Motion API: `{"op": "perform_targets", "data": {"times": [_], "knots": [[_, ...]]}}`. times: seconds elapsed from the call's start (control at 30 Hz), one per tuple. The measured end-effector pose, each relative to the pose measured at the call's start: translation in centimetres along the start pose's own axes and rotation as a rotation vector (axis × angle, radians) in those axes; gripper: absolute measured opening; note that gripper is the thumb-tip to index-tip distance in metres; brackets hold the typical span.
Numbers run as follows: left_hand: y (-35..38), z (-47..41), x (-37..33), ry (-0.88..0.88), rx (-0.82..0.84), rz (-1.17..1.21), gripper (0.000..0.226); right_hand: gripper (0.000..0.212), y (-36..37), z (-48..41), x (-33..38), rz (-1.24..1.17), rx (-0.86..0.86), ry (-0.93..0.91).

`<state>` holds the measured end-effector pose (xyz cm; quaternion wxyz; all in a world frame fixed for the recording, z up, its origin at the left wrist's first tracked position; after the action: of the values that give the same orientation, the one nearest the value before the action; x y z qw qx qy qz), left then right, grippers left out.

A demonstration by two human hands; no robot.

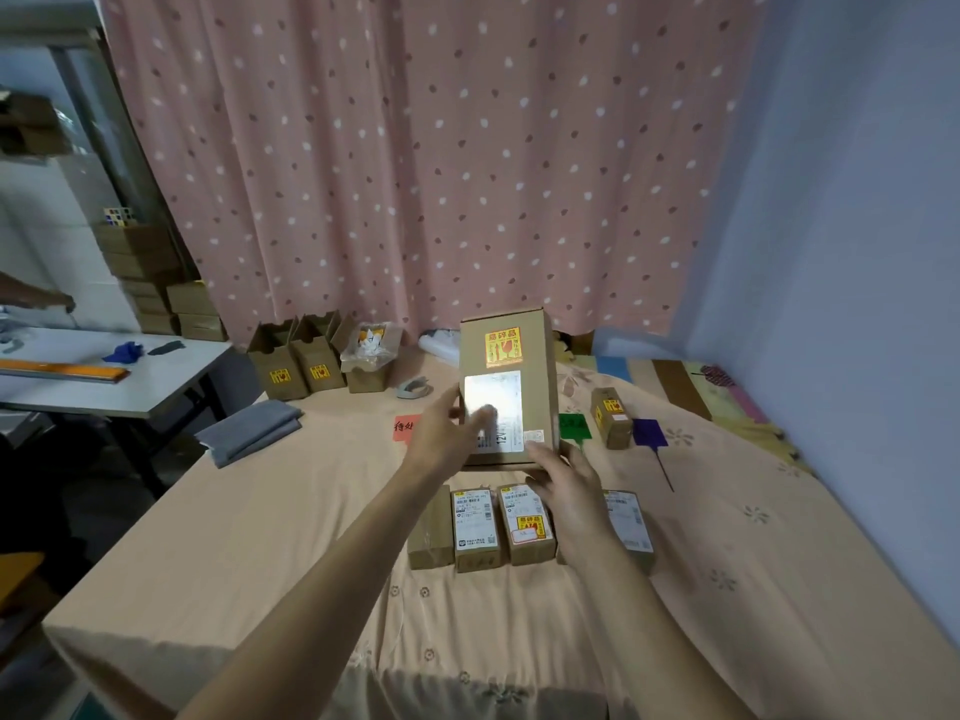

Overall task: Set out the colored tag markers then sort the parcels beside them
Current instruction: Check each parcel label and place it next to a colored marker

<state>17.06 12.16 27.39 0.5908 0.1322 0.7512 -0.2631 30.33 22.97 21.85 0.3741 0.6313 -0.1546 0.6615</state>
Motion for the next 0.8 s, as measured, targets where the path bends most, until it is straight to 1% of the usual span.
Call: {"op": "perform_targets", "data": {"times": [0.03,0.1,0.17,0.2,0.27,0.33,0.43,0.53,0.6,0.63,0.7,0.77,0.8], "knots": [[0.7,0.4,0.2,-0.006,0.052,-0.042,0.049,0.04,0.1,0.2,0.4,0.096,-0.044,-0.065],[2.0,1.4,0.4,-0.025,0.135,-0.089,0.065,0.04,0.4,0.8,1.4,0.305,-0.138,-0.248],[3.3,2.4,0.4,-0.047,0.189,-0.052,0.079,0.042,0.8,1.5,2.3,0.529,-0.23,-0.406],[3.9,2.9,0.3,-0.054,0.194,0.015,0.078,0.044,1.1,1.6,2.4,0.611,-0.264,-0.454],[4.6,3.3,0.1,-0.065,0.198,0.197,0.065,0.048,1.3,1.8,2.5,0.697,-0.296,-0.505],[4.9,3.7,-0.1,-0.056,0.23,0.303,0.057,0.05,1.2,1.9,2.3,0.716,-0.305,-0.526],[5.2,4.5,-0.2,-0.016,0.262,0.307,0.057,0.054,1.3,2.3,2.1,0.792,-0.321,-0.614],[4.8,4.4,-0.1,-0.032,0.2,0.373,0.047,0.07,2.0,2.7,1.5,0.857,-0.198,-0.71],[4.0,3.8,0.3,-0.051,0.184,0.4,0.039,0.073,1.8,2.5,1.4,0.873,-0.138,-0.714],[3.5,3.5,0.4,-0.06,0.188,0.386,0.038,0.072,1.8,2.3,1.4,0.864,-0.108,-0.717],[2.5,2.8,0.6,-0.056,0.174,0.323,0.04,0.063,1.8,1.9,1.8,0.774,-0.034,-0.696],[1.0,2.0,0.5,0.034,0.076,0.137,0.042,0.056,1.8,1.3,2.5,0.645,0.015,-0.614],[0.2,1.7,0.3,0.096,0.042,0.035,0.042,0.056,1.6,0.9,3.1,0.587,0.008,-0.566]]}}
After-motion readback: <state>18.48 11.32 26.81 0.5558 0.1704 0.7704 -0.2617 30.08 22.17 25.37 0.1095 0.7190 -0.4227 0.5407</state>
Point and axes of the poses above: each hand's wrist, its own z-axis away from the middle knuckle, its own y-axis out of the palm, x = y × z, the point moved 4 cm from there along -z, towards the middle knuckle, and after that the axes turned 5 degrees about z, right-handed, at the moved point
